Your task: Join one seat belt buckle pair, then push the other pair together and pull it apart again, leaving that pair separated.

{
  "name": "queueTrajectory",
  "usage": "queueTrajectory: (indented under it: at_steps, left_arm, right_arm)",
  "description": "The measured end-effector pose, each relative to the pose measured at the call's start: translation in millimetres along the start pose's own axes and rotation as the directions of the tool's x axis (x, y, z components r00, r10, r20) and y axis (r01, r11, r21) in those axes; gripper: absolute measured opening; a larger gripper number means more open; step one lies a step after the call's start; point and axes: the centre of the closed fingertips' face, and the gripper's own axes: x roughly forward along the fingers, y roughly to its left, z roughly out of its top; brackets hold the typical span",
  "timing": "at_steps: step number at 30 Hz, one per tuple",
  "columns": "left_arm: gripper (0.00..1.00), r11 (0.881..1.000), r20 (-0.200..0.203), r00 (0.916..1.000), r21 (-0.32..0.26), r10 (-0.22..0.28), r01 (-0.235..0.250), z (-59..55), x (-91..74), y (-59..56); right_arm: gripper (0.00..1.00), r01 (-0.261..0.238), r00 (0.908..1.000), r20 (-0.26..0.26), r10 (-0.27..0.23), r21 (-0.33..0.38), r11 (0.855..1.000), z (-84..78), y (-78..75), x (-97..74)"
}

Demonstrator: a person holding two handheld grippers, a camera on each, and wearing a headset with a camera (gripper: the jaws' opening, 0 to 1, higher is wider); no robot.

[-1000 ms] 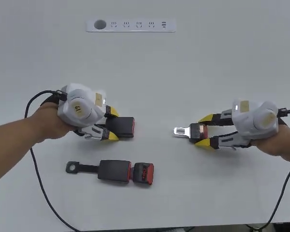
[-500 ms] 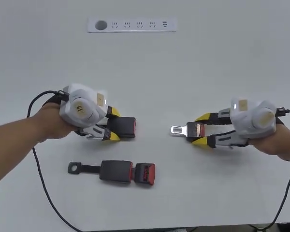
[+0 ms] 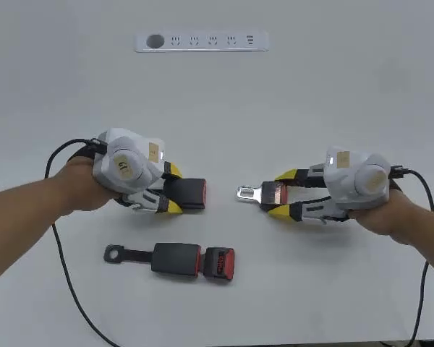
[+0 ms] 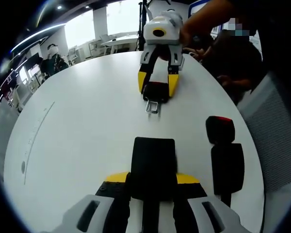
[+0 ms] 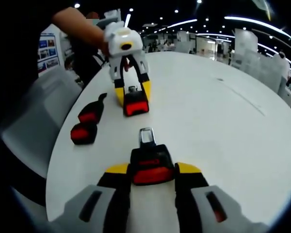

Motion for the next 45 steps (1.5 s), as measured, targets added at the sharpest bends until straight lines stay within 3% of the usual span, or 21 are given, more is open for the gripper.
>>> queueTrajectory:
  at_steps: [7, 16, 27, 45]
  left_arm:
    - [0.35, 1.000, 0.000, 1.0000, 0.002, -0.001, 0.001, 0.8, 0.0, -0.4]
    - [0.35, 1.000, -0.009, 0.9999, 0.011, -0.006, 0.006, 1.2, -0.2, -1.5]
    - [0.35, 0.999, -0.024, 0.9995, 0.042, -0.021, 0.022, 1.9, -0.3, -2.1]
    - [0.34, 0.997, -0.025, 0.9989, 0.059, -0.040, 0.042, -1.0, 0.8, -1.3]
  right_arm:
    - [0.35, -0.015, 0.9998, 0.011, 0.015, -0.001, 1.000, 10.3, 5.5, 17.4]
    - [0.35, -0.036, 0.9989, -0.032, 0.035, -0.024, 0.999, 20.6, 9.8, 36.0]
    - [0.35, -0.038, 0.9983, -0.044, 0.037, -0.018, 0.999, 30.3, 15.1, 51.3]
    - [0.34, -0.042, 0.9977, -0.053, 0.043, 0.015, 0.999, 33.4, 16.5, 53.7]
